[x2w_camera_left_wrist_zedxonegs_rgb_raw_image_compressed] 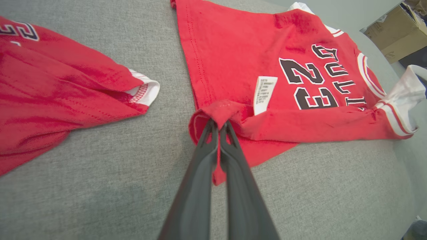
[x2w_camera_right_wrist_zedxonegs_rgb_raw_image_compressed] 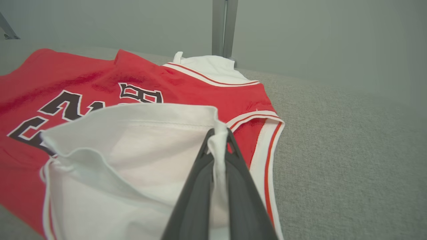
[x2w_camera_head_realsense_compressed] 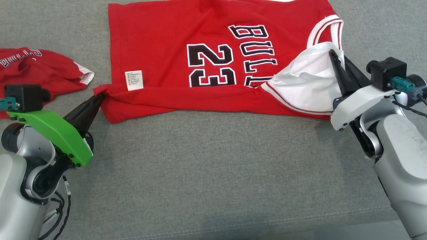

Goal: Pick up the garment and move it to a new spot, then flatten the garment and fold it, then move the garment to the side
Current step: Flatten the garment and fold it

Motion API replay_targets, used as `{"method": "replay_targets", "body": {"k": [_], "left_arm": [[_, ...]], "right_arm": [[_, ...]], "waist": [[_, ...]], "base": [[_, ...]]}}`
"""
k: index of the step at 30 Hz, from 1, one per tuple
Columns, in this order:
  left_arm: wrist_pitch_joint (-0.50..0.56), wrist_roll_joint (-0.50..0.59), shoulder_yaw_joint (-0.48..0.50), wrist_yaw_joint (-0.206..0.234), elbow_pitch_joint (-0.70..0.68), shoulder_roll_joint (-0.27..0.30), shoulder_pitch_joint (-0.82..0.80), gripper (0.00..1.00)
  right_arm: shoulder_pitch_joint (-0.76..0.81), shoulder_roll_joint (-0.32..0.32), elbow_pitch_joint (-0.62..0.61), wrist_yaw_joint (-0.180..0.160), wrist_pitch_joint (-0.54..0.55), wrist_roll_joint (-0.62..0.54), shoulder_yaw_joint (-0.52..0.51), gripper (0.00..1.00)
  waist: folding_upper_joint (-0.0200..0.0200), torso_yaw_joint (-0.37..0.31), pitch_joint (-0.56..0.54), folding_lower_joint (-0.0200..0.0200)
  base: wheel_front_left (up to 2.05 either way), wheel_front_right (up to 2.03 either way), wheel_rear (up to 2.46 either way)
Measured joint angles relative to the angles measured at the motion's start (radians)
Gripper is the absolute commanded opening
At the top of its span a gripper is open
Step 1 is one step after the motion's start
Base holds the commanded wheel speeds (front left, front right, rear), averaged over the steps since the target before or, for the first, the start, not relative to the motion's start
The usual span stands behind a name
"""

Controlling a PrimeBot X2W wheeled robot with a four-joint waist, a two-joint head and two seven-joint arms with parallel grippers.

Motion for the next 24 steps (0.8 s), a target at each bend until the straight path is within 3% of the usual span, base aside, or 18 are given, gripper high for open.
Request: {"method": "replay_targets", "body": {"k": [22,23,24], "left_arm": [[0.136,-0.043,-0.033,-0.001,0.065,-0.008,-0.15,0.0],[0.135,-0.043,-0.029,-0.001,0.071,-0.009,-0.151,0.11],[0.134,-0.043,-0.025,0.0,0.077,-0.012,-0.151,0.36]], "right_arm": [[-0.127,0.001,0.098,0.018,0.009,-0.019,0.016,0.0],[-0.129,0.004,0.103,0.018,0.009,-0.021,0.019,0.27],[-0.13,0.005,0.108,0.018,0.009,-0.023,0.021,0.47]], "waist": [[0.0,-0.04,0.028,-0.0001],[0.0,-0.041,0.029,-0.0001],[0.0,-0.041,0.03,-0.0001]], "base": [[0.0,0.0,0.0],[0.0,0.0,0.0],[0.0,0.0,0.0]]}}
